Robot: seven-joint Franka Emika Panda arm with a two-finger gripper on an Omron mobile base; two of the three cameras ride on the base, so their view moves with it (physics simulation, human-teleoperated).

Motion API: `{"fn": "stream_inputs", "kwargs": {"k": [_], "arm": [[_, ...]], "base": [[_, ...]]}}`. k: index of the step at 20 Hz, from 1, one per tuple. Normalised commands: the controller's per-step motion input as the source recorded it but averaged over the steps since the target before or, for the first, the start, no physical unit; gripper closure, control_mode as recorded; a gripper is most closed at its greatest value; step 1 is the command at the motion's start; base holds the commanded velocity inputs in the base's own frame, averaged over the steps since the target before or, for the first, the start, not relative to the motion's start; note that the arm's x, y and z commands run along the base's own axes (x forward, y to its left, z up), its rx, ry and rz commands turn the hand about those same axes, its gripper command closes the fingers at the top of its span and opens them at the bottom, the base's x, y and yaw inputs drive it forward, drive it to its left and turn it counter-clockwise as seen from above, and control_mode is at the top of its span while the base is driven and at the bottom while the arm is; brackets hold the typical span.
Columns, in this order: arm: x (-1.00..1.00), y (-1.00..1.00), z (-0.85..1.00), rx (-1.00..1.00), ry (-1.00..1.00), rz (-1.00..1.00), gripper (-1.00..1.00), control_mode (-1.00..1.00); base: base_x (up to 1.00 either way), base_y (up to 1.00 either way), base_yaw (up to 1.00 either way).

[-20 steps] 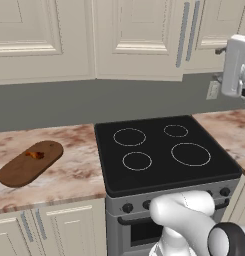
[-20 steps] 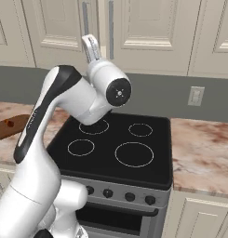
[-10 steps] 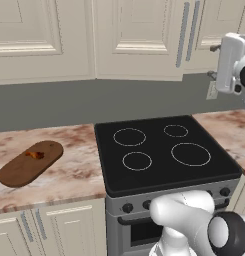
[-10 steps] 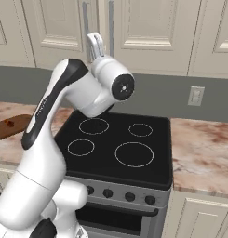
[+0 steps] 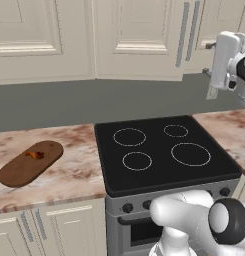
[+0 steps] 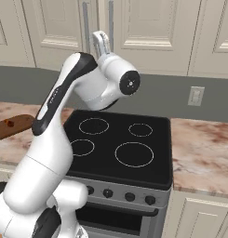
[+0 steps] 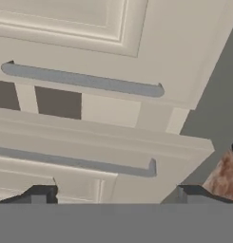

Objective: Open the cabinet, retrieve the rolling pin, and place it next to the meat on the cutting board to prepare for tenderizing.

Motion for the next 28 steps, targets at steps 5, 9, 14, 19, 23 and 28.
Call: {"fn": "stream_inputs", "kwargs": {"k": [5, 9, 14, 19, 23, 28], "arm": [[0.30, 0.00, 0.00, 0.02, 0.00, 0.04, -1.00, -1.00], [0.23, 0.00, 0.00, 0.01, 0.00, 0.05, -1.00, -1.00], [0.18, 0.00, 0.00, 0.01, 0.00, 0.05, -1.00, -1.00], [0.18, 0.00, 0.00, 0.01, 0.00, 0.04, -1.00, -1.00], [0.19, 0.00, 0.00, 0.02, 0.00, 0.04, -1.00, -1.00], [0.21, 0.00, 0.00, 0.02, 0.00, 0.04, -1.00, -1.00]], "base": [[0.00, 0.00, 0.00], [0.00, 0.00, 0.00], [0.00, 0.00, 0.00], [0.00, 0.00, 0.00], [0.00, 0.00, 0.00], [0.00, 0.00, 0.00]]}}
